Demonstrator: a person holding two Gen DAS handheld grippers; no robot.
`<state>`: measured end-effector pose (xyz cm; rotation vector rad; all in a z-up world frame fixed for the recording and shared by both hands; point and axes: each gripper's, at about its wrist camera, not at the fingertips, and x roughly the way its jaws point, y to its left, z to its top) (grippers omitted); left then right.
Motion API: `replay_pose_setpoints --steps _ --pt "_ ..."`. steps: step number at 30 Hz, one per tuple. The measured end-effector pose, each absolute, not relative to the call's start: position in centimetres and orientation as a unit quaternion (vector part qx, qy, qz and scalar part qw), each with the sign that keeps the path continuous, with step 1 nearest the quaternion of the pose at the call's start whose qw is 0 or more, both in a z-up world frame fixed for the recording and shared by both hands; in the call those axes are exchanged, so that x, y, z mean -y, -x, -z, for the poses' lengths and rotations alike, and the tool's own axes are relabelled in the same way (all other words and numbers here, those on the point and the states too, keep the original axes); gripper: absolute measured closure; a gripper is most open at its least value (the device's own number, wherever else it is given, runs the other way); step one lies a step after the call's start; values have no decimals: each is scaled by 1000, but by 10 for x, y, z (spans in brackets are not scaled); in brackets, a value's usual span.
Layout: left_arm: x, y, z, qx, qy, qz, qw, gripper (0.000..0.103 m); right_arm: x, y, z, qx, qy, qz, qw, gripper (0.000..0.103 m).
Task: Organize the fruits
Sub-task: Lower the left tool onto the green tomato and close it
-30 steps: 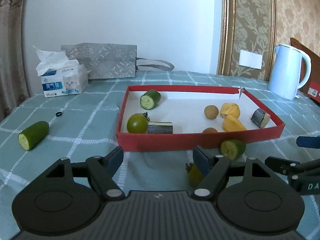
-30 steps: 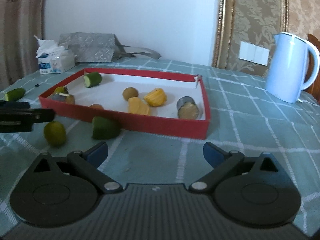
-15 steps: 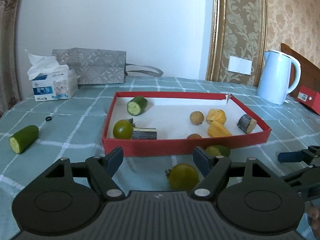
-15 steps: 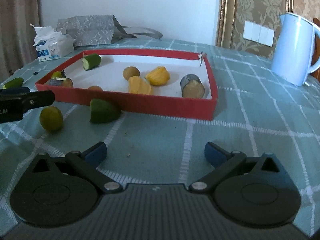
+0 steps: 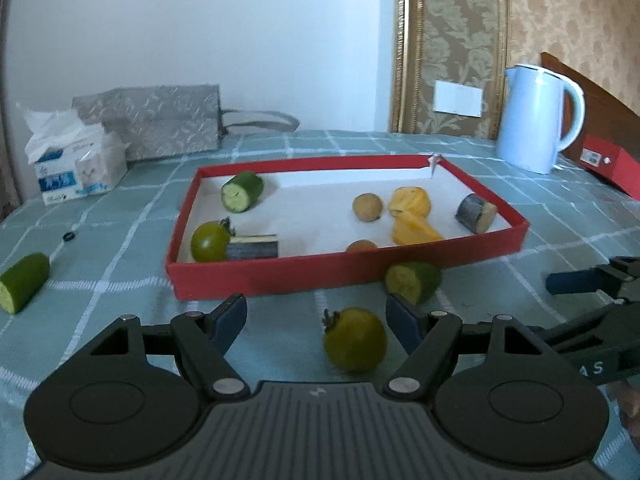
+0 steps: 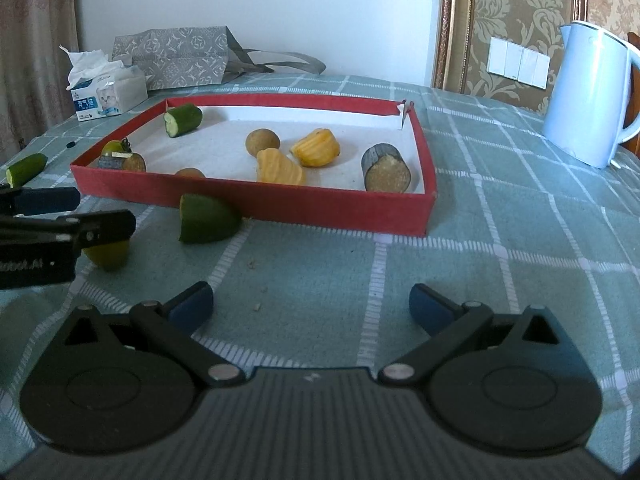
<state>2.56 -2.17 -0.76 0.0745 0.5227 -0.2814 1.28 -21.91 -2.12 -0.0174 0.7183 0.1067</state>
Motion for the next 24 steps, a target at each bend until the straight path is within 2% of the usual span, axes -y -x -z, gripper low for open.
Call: replay_pose_setpoints --steps 12,16,20,22,24 --pt "21 -41 17 -305 -25 147 941 27 219 -13 21 -351 9 -52 935 0" --pt "25 -41 19 -309 -33 157 937 15 220 -13 21 -351 8 -52 935 0" --pt "34 -40 20 -312 -60 150 936 13 220 -13 21 -351 8 -53 935 0" --pt "32 -41 20 -312 -57 146 937 15 220 -13 21 -351 8 -53 935 0" --pt "27 -40 18 -307 -45 135 941 25 220 -13 21 -351 8 -53 935 0"
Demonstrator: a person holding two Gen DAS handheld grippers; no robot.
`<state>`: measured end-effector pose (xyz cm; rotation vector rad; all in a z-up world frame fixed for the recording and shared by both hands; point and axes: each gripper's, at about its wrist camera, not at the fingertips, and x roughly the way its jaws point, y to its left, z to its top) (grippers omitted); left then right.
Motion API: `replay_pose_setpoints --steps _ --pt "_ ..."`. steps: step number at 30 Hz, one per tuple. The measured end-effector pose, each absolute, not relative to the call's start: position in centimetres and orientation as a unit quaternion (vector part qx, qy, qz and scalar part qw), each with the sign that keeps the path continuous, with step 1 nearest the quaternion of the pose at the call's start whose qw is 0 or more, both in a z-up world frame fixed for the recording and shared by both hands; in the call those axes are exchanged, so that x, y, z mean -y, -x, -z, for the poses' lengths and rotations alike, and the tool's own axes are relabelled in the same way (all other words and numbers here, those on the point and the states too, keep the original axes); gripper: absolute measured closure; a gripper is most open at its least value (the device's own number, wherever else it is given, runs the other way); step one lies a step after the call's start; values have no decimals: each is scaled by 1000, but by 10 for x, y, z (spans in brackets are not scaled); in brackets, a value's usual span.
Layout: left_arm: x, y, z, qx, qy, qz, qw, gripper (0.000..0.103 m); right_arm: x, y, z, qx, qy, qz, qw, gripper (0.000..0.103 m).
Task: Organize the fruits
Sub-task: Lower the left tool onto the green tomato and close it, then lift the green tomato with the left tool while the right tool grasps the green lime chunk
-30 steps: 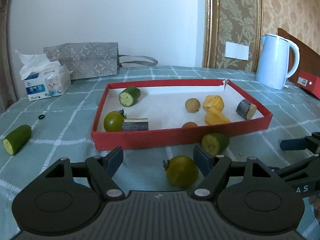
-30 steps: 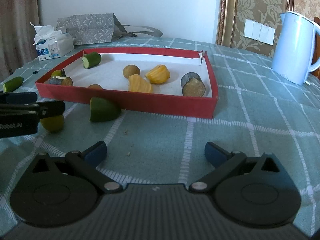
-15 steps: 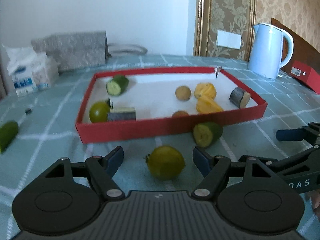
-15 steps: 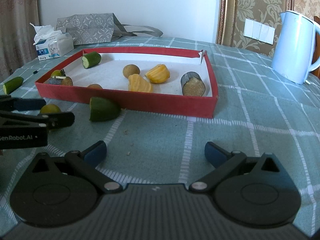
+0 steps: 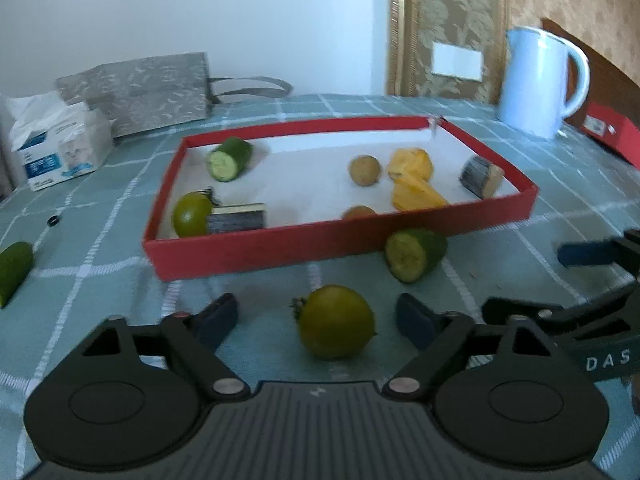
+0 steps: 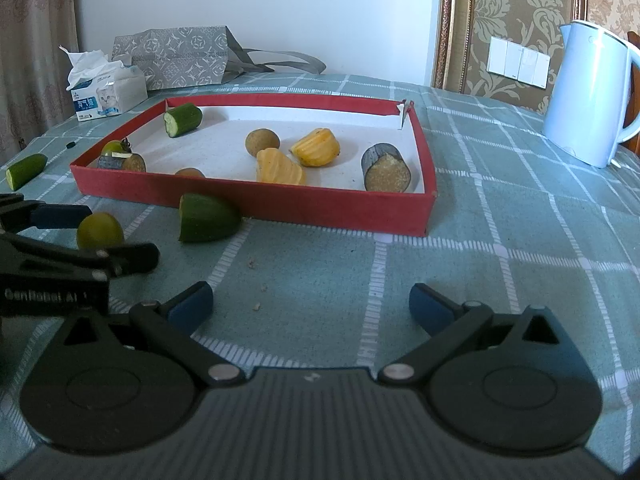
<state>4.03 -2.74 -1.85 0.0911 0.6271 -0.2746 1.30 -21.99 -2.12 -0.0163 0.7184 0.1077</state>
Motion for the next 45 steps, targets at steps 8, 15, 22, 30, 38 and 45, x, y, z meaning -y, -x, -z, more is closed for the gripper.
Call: replay_pose_setpoints --steps 8,15,22,30,38,45 --pt "24 -38 16 -299 -49 126 945 49 220 -13 21 -351 8 -53 935 0" --pt "27 -34 17 -298 -62 122 945 49 220 -13 21 -352 10 -54 935 0" --pt "24 -34 16 -294 -51 127 946 67 220 -13 21 -351 10 -54 935 0" --pt "16 -36 15 -292 -40 101 950 67 223 -10 19 -343 6 -55 938 5" --pt "2 -41 13 -292 -18 62 954 67 219 -3 10 -292 6 -39 956 11" --pt "-3 -43 13 -298 -6 56 953 67 209 -13 8 -300 -13 -50 953 11"
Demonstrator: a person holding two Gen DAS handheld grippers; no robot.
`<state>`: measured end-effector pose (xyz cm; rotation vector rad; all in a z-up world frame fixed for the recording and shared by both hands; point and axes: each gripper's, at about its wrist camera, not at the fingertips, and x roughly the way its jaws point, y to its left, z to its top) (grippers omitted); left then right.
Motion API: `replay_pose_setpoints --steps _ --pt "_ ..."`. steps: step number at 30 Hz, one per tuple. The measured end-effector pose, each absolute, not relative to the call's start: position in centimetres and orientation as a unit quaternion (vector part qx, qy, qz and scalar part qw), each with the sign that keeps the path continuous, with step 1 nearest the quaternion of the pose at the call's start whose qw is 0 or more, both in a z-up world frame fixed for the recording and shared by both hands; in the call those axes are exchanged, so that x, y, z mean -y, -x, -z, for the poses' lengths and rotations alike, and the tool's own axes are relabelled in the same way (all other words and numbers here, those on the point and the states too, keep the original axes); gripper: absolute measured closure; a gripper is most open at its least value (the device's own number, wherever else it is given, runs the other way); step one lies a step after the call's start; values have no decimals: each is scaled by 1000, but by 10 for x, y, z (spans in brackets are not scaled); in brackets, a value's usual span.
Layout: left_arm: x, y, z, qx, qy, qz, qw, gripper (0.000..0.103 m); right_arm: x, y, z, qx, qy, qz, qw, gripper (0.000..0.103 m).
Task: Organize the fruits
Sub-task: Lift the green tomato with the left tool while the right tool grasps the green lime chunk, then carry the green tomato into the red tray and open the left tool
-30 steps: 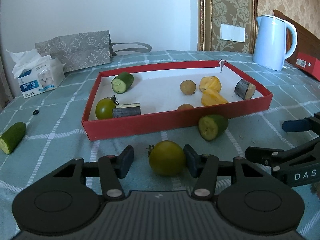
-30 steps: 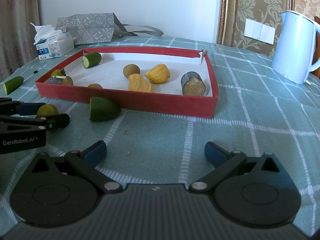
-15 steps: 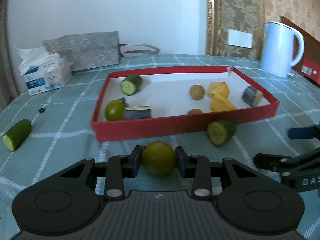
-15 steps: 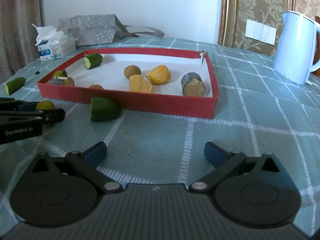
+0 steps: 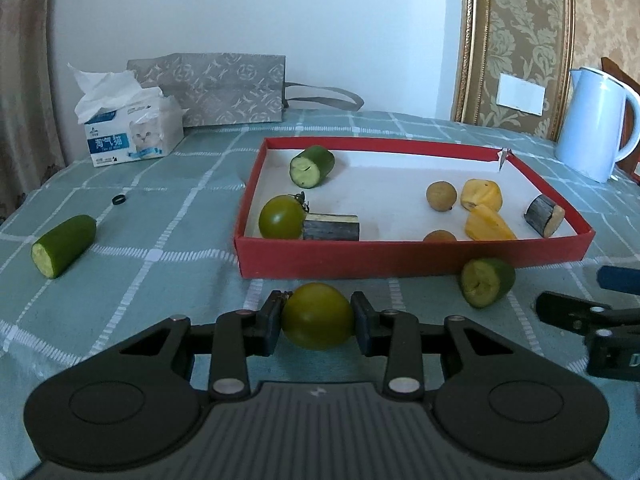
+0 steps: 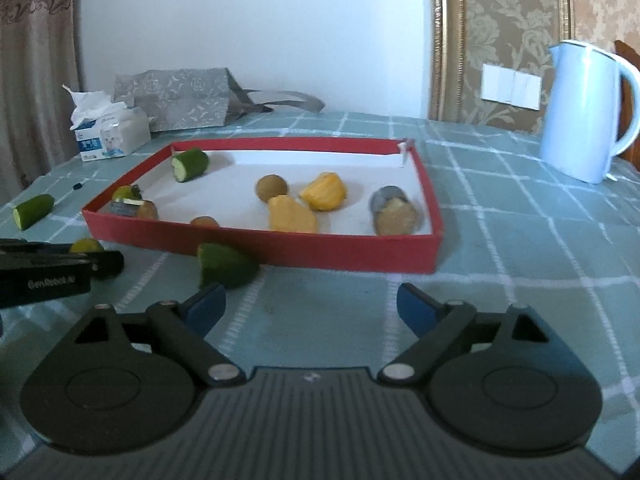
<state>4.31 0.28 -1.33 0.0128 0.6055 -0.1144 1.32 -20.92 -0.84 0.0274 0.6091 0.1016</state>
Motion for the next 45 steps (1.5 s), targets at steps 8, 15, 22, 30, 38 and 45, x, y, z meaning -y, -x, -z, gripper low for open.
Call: replay_pose_setpoints --steps 8,15,22,30,38,45 --pt "-9 -44 13 -302 10 48 952 67 185 -20 4 -291 2 -65 955 15" --pt "-11 -45 13 -303 16 47 952 67 167 -39 12 -325 9 -63 944 36" --pt "-13 -45 13 -304 20 48 951 67 163 -47 17 -332 -2 -54 942 38" --pt "-13 -45 13 -304 20 48 951 67 157 -53 17 -328 3 -45 944 40" --pt "-11 -45 14 -303 14 47 952 67 159 -47 16 -322 17 -52 945 63" --pt "-11 -45 14 -303 13 47 952 67 165 -39 14 -322 12 -53 945 65"
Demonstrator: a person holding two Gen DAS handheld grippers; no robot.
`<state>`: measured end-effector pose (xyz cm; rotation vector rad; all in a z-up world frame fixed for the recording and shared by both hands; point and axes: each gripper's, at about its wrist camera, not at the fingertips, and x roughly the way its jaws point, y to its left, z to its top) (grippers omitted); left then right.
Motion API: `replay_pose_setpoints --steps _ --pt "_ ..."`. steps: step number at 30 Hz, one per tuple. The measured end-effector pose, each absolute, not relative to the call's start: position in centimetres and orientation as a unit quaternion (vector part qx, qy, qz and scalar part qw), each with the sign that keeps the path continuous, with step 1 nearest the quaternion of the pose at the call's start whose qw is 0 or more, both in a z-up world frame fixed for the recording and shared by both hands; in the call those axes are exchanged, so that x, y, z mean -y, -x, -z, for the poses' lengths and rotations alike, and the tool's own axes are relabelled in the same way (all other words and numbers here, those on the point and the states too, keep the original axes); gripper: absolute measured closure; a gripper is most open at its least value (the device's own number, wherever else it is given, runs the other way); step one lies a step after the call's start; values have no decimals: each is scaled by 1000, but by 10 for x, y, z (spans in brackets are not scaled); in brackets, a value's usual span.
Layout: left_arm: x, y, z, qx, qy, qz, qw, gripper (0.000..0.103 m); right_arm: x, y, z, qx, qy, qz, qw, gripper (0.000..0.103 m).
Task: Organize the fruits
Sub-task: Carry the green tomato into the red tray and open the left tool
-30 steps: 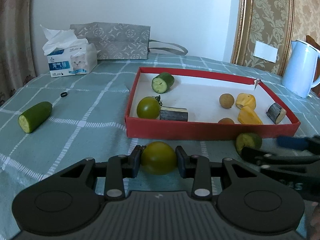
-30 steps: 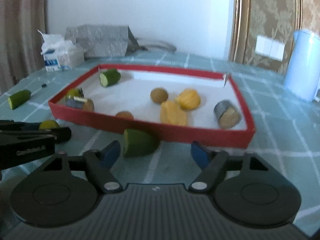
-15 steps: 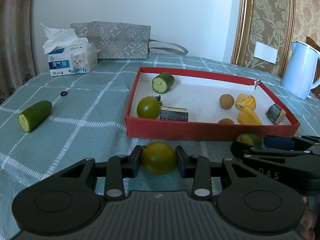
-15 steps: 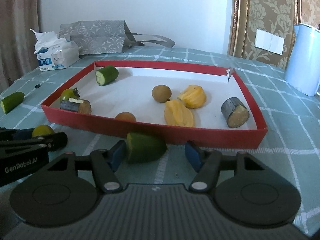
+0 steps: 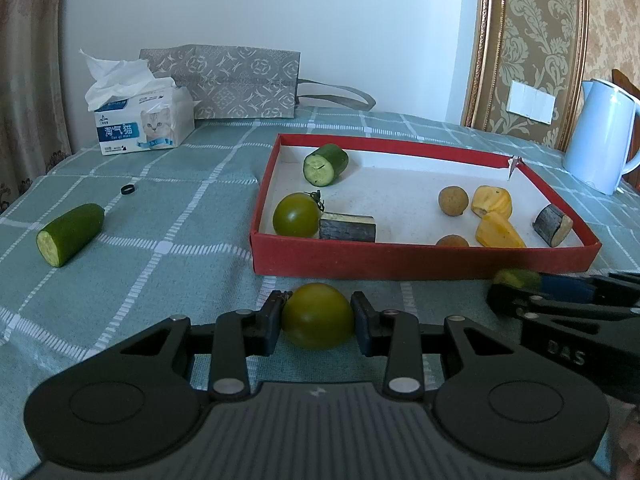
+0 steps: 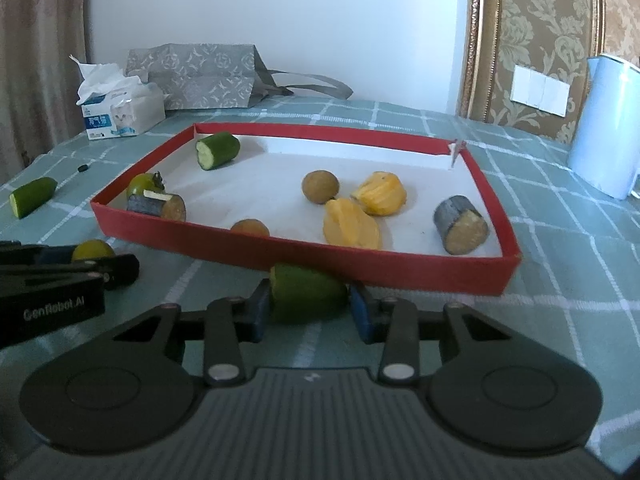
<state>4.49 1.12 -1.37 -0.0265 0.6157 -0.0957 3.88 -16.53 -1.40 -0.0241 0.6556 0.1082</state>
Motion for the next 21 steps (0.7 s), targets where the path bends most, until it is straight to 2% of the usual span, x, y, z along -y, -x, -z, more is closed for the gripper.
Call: replay_pose_setpoints --steps 21 --pt "-8 -34 11 -291 9 77 954 67 219 -11 16 -319 -13 -23 947 65"
